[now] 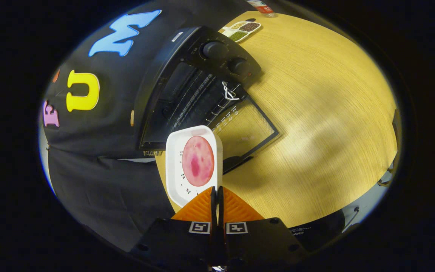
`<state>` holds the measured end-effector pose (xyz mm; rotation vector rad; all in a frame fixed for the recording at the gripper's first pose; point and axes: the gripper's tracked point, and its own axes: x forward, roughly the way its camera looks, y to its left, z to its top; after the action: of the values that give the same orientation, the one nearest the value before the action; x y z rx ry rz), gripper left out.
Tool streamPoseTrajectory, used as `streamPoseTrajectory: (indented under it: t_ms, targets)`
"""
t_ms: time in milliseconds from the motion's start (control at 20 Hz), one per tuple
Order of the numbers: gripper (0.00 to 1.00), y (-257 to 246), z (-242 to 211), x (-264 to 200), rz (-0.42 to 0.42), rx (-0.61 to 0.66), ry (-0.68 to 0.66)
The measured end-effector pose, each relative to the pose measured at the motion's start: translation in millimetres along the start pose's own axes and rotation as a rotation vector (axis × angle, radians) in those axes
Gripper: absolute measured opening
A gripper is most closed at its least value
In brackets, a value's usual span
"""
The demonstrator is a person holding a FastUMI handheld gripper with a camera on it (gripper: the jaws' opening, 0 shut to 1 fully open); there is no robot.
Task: Open the toaster oven, put the food inside, and close the toaster oven door.
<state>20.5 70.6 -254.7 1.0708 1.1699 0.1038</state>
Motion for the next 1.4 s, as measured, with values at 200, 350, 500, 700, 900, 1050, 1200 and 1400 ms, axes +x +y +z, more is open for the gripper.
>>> streamPoseTrajectory:
  t_ms: [200,350,500,700,900,1050,1200,1400]
  targets:
    - [0.01,3.7,27.9,26.3,0.006,0.063,-0.048]
    - [0.02,10.1,43.9,46.5,0.036,0.104,-0.079]
    - [0.01,17.3,51.0,63.0,0.049,0.140,-0.081]
    - [0.02,24.9,58.0,80.4,0.054,0.196,-0.086]
    - [0.02,32.1,74.6,90.4,0.076,0.231,-0.152]
    - [0.01,38.1,83.2,98.3,0.101,0.256,-0.188]
    - [0.02,45.2,96.4,104.8,0.118,0.287,-0.247]
    - [0.02,44.6,106.1,112.0,0.087,0.268,-0.345]
